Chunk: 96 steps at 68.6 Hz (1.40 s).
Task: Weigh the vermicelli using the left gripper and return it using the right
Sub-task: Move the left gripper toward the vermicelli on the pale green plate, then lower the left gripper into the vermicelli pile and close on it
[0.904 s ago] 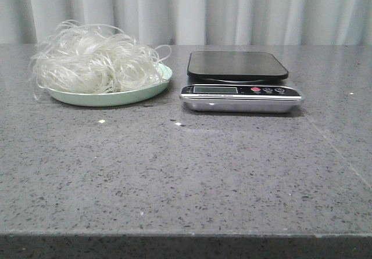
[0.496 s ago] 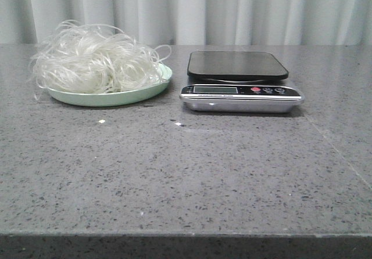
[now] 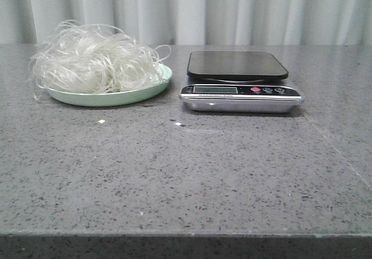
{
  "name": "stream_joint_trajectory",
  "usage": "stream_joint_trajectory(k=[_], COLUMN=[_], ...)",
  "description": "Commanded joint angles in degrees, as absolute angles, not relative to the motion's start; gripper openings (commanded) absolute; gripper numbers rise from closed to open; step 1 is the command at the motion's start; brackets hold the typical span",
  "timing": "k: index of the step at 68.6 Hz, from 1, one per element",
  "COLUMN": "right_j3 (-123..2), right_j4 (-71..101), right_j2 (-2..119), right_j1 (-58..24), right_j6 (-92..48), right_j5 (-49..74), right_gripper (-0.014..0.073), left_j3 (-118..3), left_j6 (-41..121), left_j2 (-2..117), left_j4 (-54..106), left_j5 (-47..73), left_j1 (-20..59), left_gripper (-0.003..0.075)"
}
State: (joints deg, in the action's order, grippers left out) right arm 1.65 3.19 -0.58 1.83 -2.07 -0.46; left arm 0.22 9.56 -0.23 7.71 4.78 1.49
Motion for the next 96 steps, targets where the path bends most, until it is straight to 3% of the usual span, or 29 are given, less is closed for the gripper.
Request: stream_joint_trajectory(k=[1, 19, 31, 44, 57, 68, 81, 86, 96], right_j3=[1.1, 1.1, 1.1, 1.1, 1.1, 1.1, 1.1, 1.1, 1.1], right_j4=[3.1, 3.1, 3.1, 3.1, 3.1, 3.1, 3.1, 3.1, 3.1], right_j2=[-1.5, -1.5, -1.5, -1.5, -1.5, -1.5, -1.5, -1.5, -1.5], right_j1=[2.1, 2.1, 2.1, 2.1, 2.1, 2.1, 2.1, 2.1, 2.1], right_j6=[-2.3, -2.3, -2.3, -2.3, -2.3, -2.3, -2.3, -2.3, -2.3], right_j5=[-4.6, -4.6, -5.7, -5.7, -5.7, -5.7, -5.7, -5.7, -5.7], right_gripper=[0.0151, 0.0151, 0.0151, 0.0151, 0.0151, 0.0151, 0.0151, 0.0151, 0.0151], left_j3=[0.6, -2.1, -15.7, -38.9, -53.5, -60.4, -67.3, -69.8, -75.1], left_j6=[9.0, 9.0, 9.0, 9.0, 9.0, 9.0, 9.0, 9.0, 10.3], left_j2=[-1.3, -1.0, 4.0, 18.0, 32.0, 44.3, 58.6, 63.6, 73.6], left_j4=[8.1, 8.1, 7.8, 4.2, 4.6, 4.6, 5.4, 8.3, 15.2], left_j5=[-2.8, -19.4, -12.0, 3.7, 18.4, 23.1, 29.4, 31.2, 36.2], left_j1=[2.0, 2.0, 2.0, 2.0, 3.5, 8.4, 14.4, 15.5, 15.9], left_gripper=[0.0137, 0.0137, 0.0137, 0.0137, 0.0143, 0.0264, 0.0517, 0.0566, 0.0591])
